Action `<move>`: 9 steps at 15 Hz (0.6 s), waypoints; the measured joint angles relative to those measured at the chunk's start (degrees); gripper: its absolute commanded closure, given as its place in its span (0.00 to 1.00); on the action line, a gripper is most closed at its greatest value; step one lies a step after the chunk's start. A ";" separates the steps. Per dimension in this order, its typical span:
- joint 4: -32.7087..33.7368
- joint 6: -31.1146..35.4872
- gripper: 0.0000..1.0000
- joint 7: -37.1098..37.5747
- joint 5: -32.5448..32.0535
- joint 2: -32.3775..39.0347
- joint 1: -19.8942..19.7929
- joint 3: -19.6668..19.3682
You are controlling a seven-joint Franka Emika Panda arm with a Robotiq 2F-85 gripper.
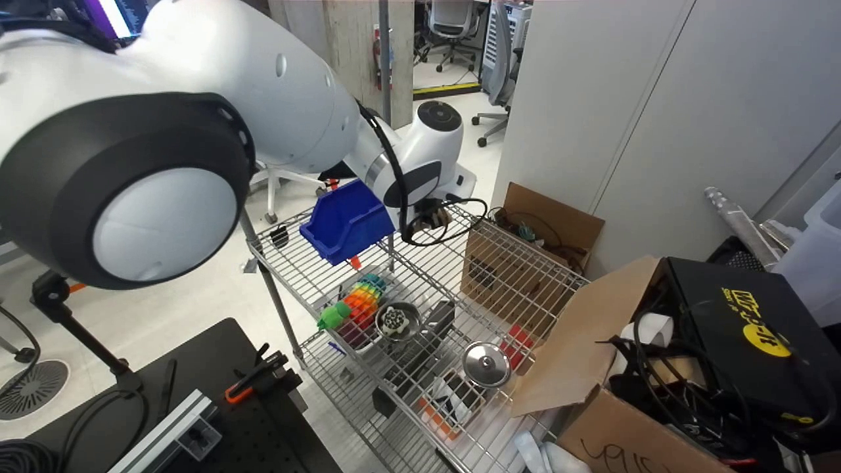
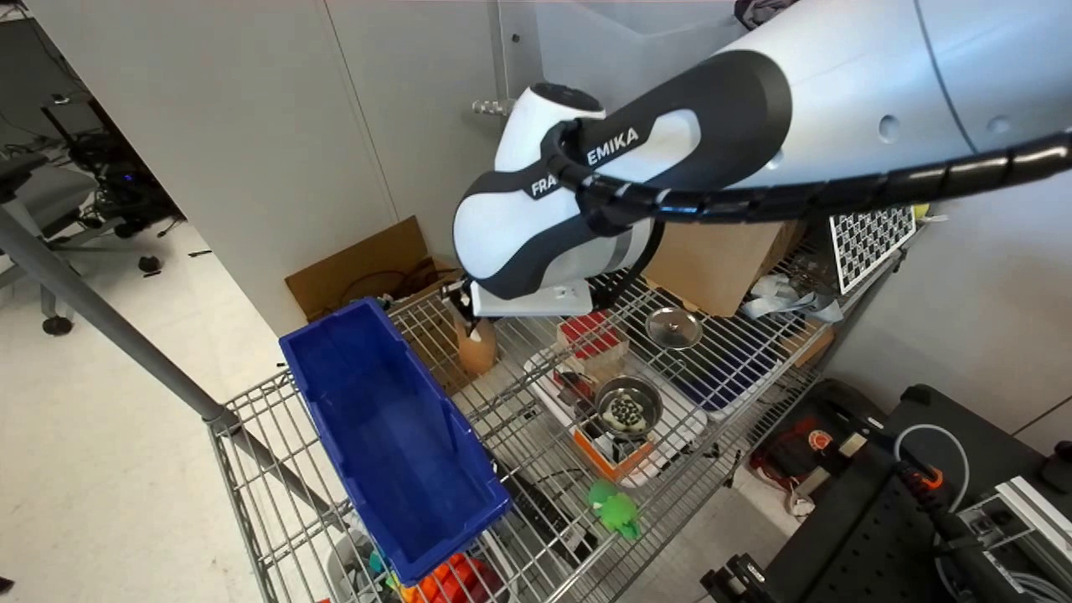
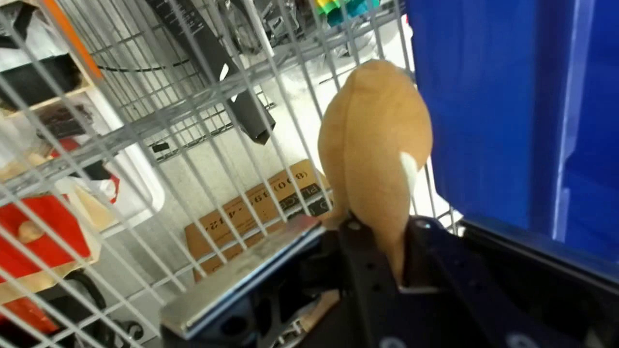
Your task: Move the bread roll to the right
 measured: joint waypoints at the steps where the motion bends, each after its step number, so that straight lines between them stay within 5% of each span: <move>1: 0.12 -0.12 0.97 0.05 0.00 -0.31 -0.61 -0.87; 9: 1.29 -4.11 0.97 1.02 -0.08 3.38 -5.31 -8.83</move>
